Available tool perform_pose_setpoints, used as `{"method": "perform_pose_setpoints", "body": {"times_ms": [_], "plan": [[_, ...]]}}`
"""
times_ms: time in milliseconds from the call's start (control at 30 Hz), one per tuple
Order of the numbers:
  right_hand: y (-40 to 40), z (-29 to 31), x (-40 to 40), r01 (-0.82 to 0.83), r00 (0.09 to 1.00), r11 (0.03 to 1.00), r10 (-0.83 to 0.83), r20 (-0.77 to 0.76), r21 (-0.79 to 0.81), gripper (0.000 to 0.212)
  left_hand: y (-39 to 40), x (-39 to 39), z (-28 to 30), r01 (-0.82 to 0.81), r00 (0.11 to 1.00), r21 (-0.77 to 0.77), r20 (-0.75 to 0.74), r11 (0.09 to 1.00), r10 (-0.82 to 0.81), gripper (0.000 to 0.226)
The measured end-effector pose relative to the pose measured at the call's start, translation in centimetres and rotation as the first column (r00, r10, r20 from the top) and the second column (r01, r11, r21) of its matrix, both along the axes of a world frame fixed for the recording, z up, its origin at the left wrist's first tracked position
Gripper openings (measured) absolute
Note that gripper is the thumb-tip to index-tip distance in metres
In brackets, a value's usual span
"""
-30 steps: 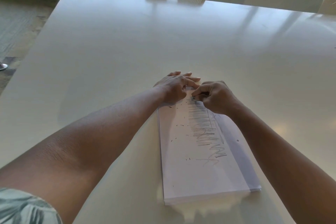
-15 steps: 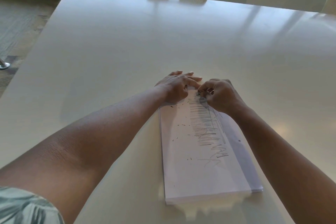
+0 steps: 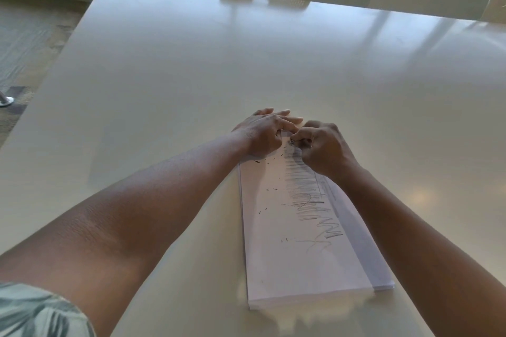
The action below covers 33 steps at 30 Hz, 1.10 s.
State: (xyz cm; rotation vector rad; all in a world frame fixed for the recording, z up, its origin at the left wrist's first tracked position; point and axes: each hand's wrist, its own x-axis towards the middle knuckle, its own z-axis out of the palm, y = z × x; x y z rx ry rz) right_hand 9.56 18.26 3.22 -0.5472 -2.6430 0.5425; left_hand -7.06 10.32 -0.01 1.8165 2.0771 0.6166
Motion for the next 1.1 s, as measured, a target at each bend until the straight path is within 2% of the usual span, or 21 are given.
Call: {"method": "perform_pose_setpoints", "body": {"times_ms": [167,367,467,567,633,767,967,1100], "plan": [[-0.4,-0.1,0.8,-0.124,0.992,0.992,0.124,0.017,-0.018,0.016,-0.1,0.1,0.3,-0.006,1.0,0.0,0.004,1.0,0.006,0.064],[-0.1,-0.3,0.2,0.039,0.999,0.999,-0.038,-0.028,0.026,0.018,0.0,0.1,0.0,-0.007,1.0,0.004,-0.01,1.0,0.007,0.065],[-1.0,-0.2,0.4,-0.112,0.993,0.994,0.112,-0.037,0.001,0.015,0.1,-0.1,-0.1,-0.001,1.0,0.004,-0.01,1.0,0.001,0.054],[-0.3,0.7,0.8,-0.227,0.972,0.973,0.229,0.057,-0.037,0.014,0.1,0.0,0.0,0.013,1.0,0.004,-0.01,1.0,-0.013,0.057],[0.2,0.9,0.5,-0.216,0.973,0.976,0.217,0.073,-0.016,0.014,0.0,-0.1,0.0,0.014,1.0,0.001,-0.01,1.0,-0.014,0.058],[0.5,0.1,-0.1,-0.126,0.991,0.992,0.127,-0.036,0.027,0.015,0.2,-0.1,-0.2,0.019,1.0,0.0,-0.015,1.0,-0.019,0.052],[0.1,0.2,0.5,-0.308,0.951,0.951,0.308,0.001,-0.034,0.011,0.3,-0.3,-0.5,-0.003,1.0,-0.001,-0.001,1.0,0.003,0.052],[0.6,-0.1,-0.2,-0.26,0.963,0.965,0.261,-0.062,0.021,0.013,0.4,-0.1,-0.3,0.015,1.0,-0.011,-0.009,1.0,-0.015,0.043]]}}
